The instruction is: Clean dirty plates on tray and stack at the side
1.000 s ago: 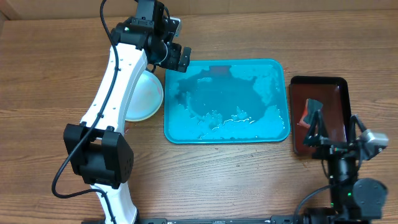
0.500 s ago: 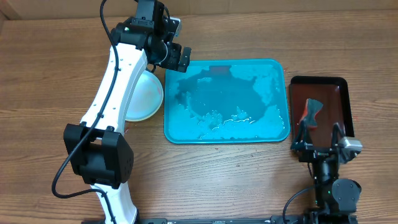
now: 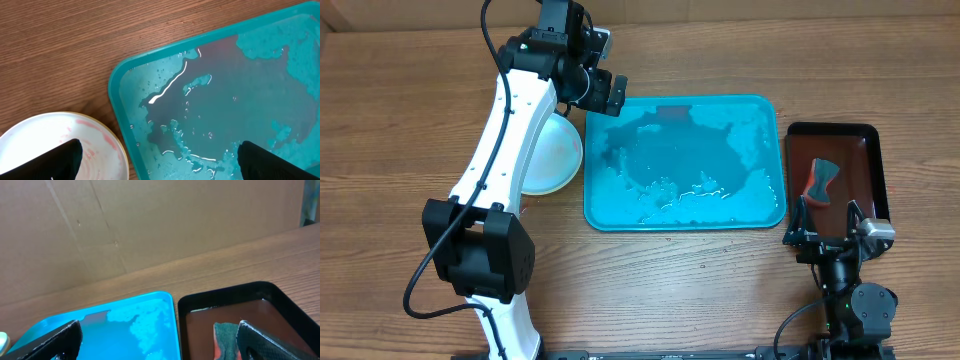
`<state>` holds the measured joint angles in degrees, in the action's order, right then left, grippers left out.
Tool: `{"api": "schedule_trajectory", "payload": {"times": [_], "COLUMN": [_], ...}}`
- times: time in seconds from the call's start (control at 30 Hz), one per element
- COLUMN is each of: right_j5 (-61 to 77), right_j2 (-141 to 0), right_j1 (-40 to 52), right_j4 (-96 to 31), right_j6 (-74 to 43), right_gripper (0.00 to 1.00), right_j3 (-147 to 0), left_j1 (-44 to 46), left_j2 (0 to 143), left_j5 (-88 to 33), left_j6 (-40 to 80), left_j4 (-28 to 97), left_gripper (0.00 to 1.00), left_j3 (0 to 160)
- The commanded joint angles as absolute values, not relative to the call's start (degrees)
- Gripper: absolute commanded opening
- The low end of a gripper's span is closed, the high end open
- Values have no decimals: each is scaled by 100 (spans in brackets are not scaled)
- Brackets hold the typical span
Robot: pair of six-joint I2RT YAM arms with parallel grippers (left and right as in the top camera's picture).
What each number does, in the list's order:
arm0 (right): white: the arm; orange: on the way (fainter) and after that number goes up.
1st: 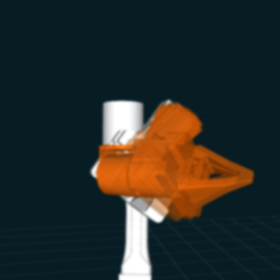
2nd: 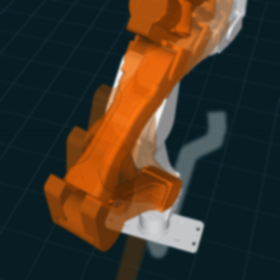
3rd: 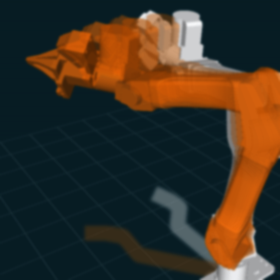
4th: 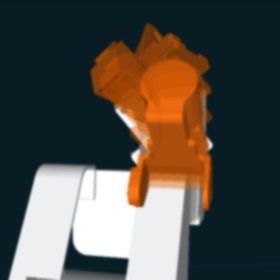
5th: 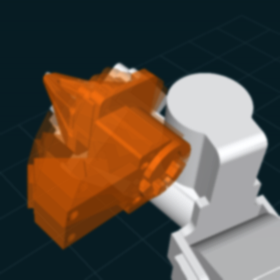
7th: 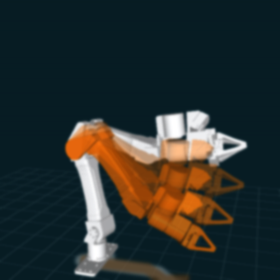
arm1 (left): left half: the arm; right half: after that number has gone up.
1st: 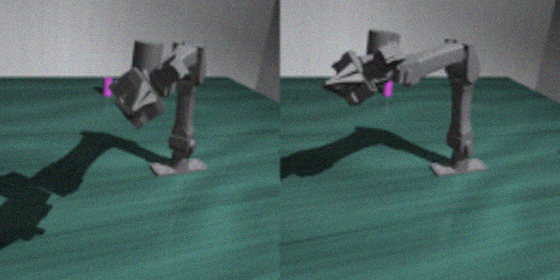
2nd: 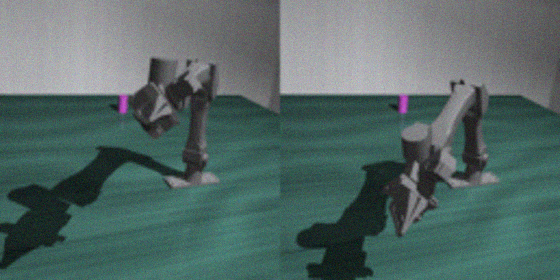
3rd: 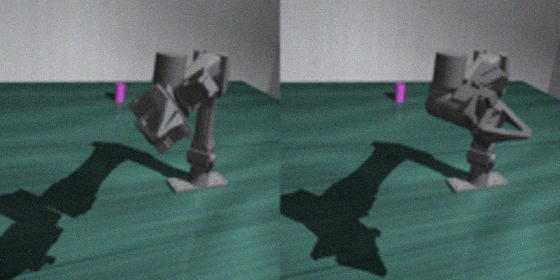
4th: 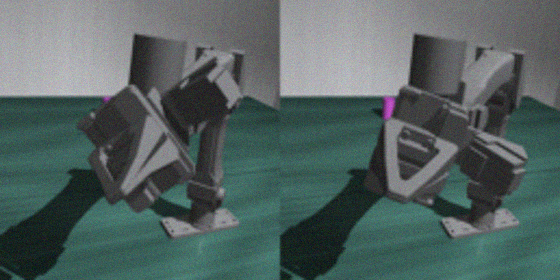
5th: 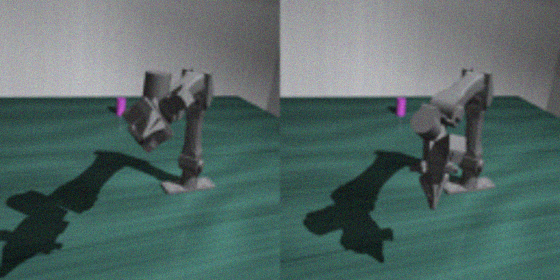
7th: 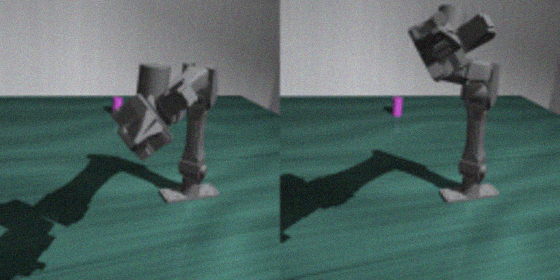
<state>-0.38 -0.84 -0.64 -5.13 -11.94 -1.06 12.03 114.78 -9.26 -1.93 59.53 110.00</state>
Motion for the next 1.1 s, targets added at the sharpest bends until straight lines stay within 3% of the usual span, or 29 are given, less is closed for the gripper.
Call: {"api": "schedule_trajectory", "payload": {"times": [0.0,0.37,0.6,0.8,1.07], "right_j5": [-14,-14,-14,-14,-14], "right_j2": [-16,-16,-16,-16,-16], "right_j1": [-34,-34,-34,-34,-34], "right_j4": [-480,-478,-480,-480,-480], "right_j6": [-1194,-1197,-1194,-1194,-1194], "right_gripper": [100,100,100,100,100], "right_j3": [-45,-45,-45,-45,-45], "left_j1": [1243,1243,1240,1151,674], "left_j2": [11327,11327,11006,9915,8007], "left_j5": [-993,-967,-154,-248,-408], "left_j6": [-279,-281,-775,-880,-882], "left_j4": [5935,5951,5900,4694,3599], "left_gripper": [100,100,100,100,100], "left_j3": [11098,11098,11061,10433,8447]}}
